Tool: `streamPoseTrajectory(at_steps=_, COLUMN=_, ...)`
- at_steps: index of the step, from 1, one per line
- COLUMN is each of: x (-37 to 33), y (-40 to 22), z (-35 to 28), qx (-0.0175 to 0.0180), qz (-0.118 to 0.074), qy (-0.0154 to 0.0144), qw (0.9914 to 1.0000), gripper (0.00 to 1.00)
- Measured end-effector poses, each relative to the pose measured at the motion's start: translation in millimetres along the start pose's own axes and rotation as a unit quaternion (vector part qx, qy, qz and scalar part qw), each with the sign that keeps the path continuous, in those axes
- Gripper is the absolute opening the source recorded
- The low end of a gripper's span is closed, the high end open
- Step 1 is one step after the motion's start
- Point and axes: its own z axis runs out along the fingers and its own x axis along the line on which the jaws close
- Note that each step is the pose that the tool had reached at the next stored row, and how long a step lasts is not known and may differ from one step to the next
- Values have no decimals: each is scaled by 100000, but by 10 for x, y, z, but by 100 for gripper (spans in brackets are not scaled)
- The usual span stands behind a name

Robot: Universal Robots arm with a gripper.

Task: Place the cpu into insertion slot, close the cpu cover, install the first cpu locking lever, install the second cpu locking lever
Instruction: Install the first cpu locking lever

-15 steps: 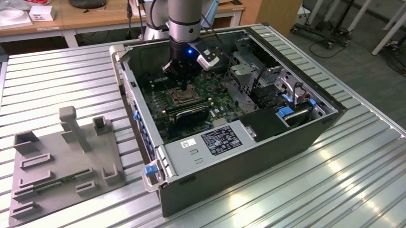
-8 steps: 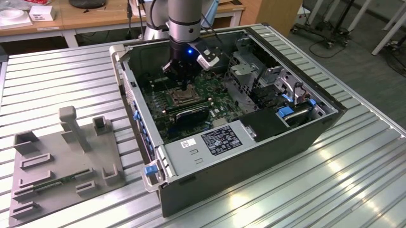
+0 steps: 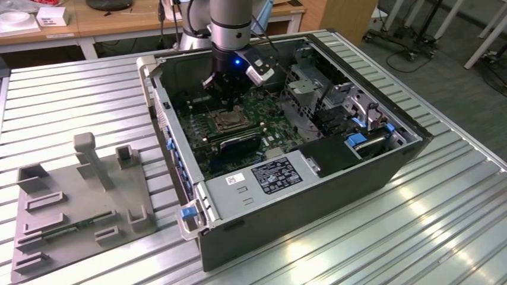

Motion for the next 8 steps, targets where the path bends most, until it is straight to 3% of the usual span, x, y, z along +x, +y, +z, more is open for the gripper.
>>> streamPoseTrajectory(at_steps=4, x=-2, y=1, z=-47, qx=0, qz=0, qy=0, qw=100000, gripper=11)
streamPoseTrajectory(at_steps=8, x=-2, y=1, z=-54, qx=-13, qz=-2, qy=-8, qw=100000, gripper=11)
